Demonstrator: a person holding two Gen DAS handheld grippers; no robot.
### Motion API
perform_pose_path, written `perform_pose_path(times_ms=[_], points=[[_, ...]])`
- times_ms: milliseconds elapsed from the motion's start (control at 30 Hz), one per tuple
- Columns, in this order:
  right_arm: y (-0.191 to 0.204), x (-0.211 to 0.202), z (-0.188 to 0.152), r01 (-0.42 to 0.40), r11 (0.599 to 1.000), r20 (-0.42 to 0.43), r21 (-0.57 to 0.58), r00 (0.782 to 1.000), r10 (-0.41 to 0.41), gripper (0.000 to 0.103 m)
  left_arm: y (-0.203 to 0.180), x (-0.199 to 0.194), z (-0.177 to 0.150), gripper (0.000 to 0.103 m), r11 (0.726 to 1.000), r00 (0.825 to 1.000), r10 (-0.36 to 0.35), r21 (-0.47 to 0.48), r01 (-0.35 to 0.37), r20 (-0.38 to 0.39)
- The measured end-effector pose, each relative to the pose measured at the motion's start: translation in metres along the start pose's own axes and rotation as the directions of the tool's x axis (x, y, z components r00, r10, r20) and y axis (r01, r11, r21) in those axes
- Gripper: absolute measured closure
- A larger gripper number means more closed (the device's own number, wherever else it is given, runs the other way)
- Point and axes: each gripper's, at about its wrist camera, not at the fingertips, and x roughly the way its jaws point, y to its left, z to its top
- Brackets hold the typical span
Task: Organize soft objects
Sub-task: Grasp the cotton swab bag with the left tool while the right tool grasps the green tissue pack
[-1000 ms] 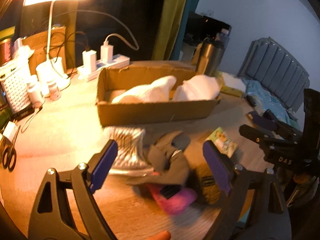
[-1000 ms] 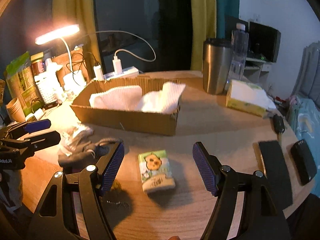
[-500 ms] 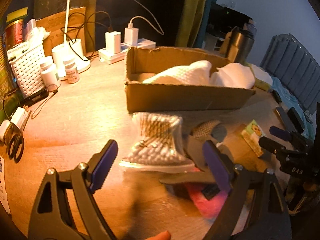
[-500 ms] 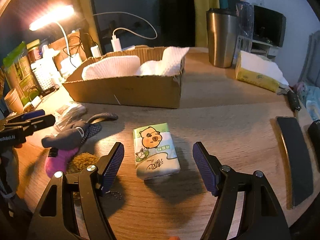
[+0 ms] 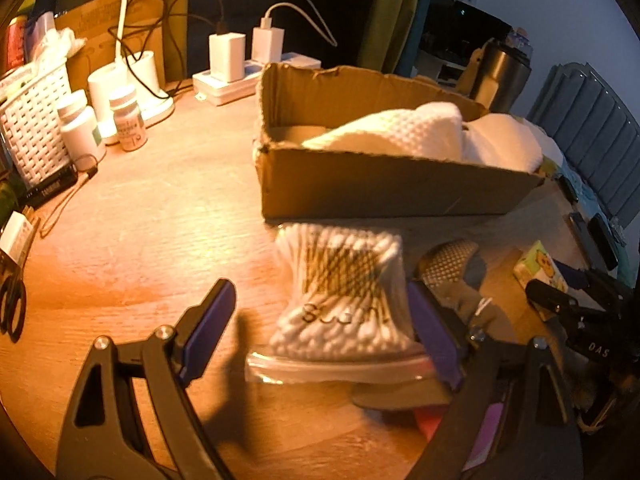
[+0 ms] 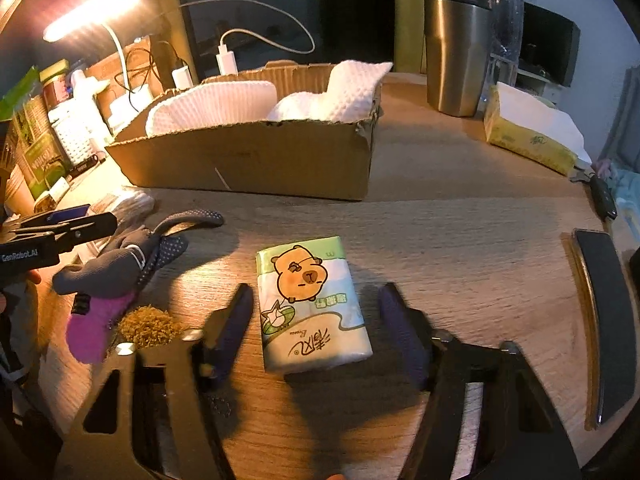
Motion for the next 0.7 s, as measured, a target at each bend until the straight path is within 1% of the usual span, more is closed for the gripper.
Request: perform_pose_path(times_ms=[33, 67, 100, 167, 300, 467, 700], points=[[0.001, 0.001, 0.000, 0.008, 1.000, -0.002, -0.007, 1.000, -0.008, 0.048, 0.000, 0.001, 0.000, 0.016, 1.000, 1.000, -0.007, -0.001, 0.007, 0.001], [0.002, 0.001, 0.000, 0.011, 1.000, -0.005, -0.012, 1.000, -0.011, 0.052, 0.001, 0.002, 0.000, 0.018, 1.000, 1.000, -0.015, 0.000, 0.015, 0.002], [0.003, 0.001, 0.000, 0.009, 1.000, -0.006, -0.014, 1.000, -0.009, 0.054, 0.001, 0.004, 0.000, 0.030, 1.000, 1.000, -0.031, 0.002, 0.031, -0.002], [0.004, 0.002, 0.001, 0.013, 1.000, -0.007, -0.014, 1.000, -0.013, 0.054, 0.000, 0.007, 0.000, 0.041, 0.999, 0.999, -0.045, 0.010, 0.046, -0.019], [0.005, -0.002, 0.002, 0.023, 1.000, 0.009, -0.005, 1.000, -0.023, 0.054, 0.000, 0.003, 0.000, 0.050, 0.996, 0.996, -0.089, 0.019, 0.089, -0.003], [0.009, -0.014, 0.006, 0.036, 0.999, 0.031, -0.011, 0.999, -0.035, 0.054, 0.004, -0.008, -0.001, 0.052, 0.993, 0.993, -0.120, 0.011, 0.120, 0.019], [0.025, -0.033, 0.018, 0.043, 0.998, 0.071, -0.041, 0.997, -0.040, 0.054, 0.009, -0.039, 0.004, 0.052, 0.989, 0.985, -0.149, 0.016, 0.148, 0.085]])
